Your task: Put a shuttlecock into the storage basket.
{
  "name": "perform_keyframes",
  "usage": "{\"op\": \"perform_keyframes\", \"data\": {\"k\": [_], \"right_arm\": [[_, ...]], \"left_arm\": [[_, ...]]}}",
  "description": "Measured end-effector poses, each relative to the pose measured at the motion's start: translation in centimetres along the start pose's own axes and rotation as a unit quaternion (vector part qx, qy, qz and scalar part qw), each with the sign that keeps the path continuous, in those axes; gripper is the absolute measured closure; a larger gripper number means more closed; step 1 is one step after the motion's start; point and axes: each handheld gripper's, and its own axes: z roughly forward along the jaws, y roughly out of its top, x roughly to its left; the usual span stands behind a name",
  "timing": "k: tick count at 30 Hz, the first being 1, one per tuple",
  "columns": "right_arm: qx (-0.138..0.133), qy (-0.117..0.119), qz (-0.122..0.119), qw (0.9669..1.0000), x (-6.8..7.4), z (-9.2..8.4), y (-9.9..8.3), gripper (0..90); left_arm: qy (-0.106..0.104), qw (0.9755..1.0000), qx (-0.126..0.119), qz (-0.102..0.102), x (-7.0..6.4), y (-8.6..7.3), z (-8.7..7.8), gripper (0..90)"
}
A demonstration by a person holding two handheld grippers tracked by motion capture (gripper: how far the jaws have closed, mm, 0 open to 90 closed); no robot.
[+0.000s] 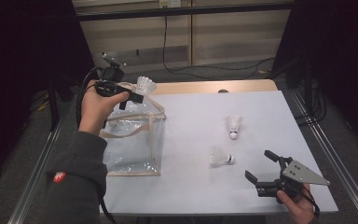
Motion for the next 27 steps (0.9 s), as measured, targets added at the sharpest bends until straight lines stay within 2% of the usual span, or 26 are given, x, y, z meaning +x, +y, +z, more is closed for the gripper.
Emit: {"op": "perform_keyframes", "data": {"k": [27], "right_arm": [[-0.002,0.001,-0.001,1.0000,0.0,0.0,0.0,1.2]], "left_arm": [[0.013,0.9998,-0.002,-0.014,1.1,-0.3,-0.2,65.7]]}}
